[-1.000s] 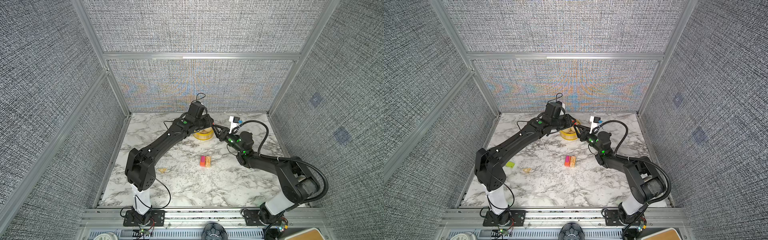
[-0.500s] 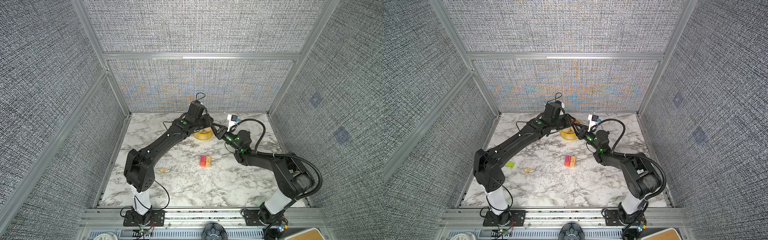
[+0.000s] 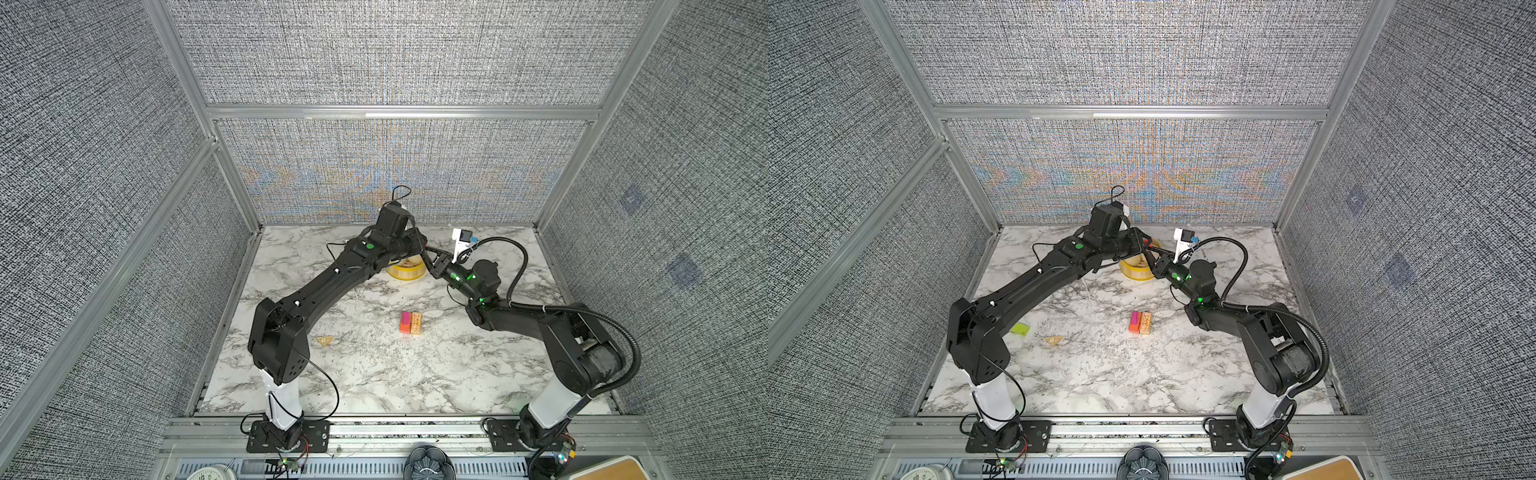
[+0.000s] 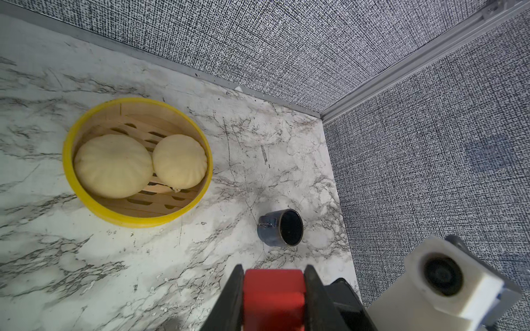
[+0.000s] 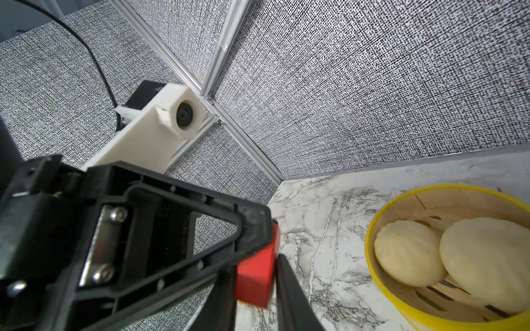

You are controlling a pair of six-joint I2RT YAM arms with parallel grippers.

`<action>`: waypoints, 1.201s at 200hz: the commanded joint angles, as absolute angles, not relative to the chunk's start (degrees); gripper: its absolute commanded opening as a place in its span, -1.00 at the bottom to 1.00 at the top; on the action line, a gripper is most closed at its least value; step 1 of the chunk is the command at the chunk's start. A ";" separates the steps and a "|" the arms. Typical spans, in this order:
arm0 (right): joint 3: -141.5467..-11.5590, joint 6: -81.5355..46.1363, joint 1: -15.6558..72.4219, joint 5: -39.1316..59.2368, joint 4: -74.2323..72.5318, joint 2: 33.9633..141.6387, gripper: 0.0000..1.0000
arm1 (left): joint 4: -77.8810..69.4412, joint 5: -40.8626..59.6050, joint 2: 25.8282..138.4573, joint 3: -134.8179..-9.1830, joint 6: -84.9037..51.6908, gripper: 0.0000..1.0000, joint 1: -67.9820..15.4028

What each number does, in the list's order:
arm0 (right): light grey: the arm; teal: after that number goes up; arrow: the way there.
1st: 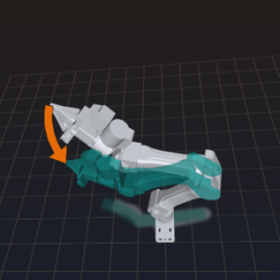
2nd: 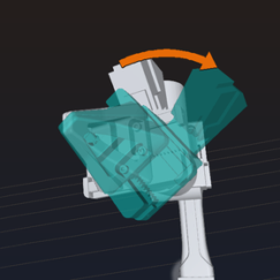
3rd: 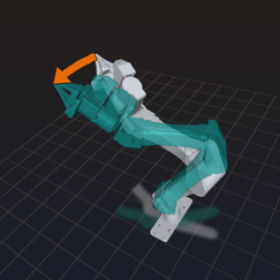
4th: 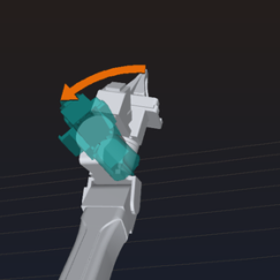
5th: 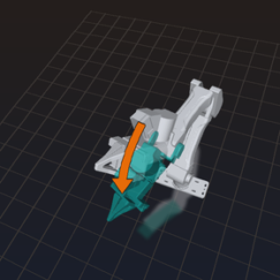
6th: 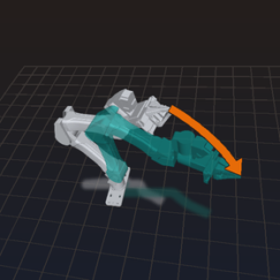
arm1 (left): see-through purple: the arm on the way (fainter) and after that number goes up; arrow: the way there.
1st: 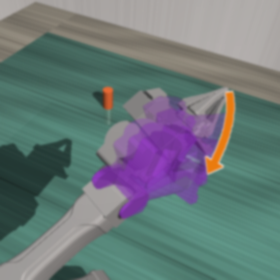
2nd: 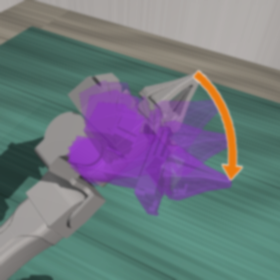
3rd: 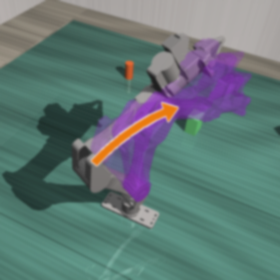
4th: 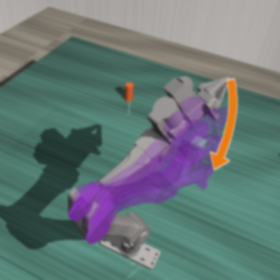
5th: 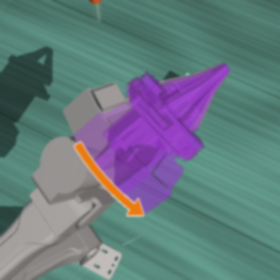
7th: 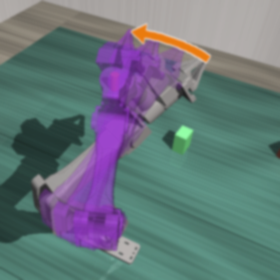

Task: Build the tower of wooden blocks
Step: 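Close the right gripper on the red cube and open the left gripper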

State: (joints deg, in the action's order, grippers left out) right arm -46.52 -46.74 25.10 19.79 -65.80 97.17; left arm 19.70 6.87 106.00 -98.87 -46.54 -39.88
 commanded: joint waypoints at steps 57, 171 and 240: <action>-46.30 -47.14 25.02 17.39 -67.57 97.70 -0.80 | 18.29 7.87 105.18 -97.83 -46.49 -0.67 -40.05; -40.63 -42.98 24.64 19.07 -47.83 84.51 -0.93 | 21.55 0.24 98.51 -92.97 -37.45 0.99 -39.97; -54.72 -30.31 23.67 22.57 7.29 76.70 -0.93 | 14.20 -7.12 89.96 -75.54 -31.90 0.99 -39.99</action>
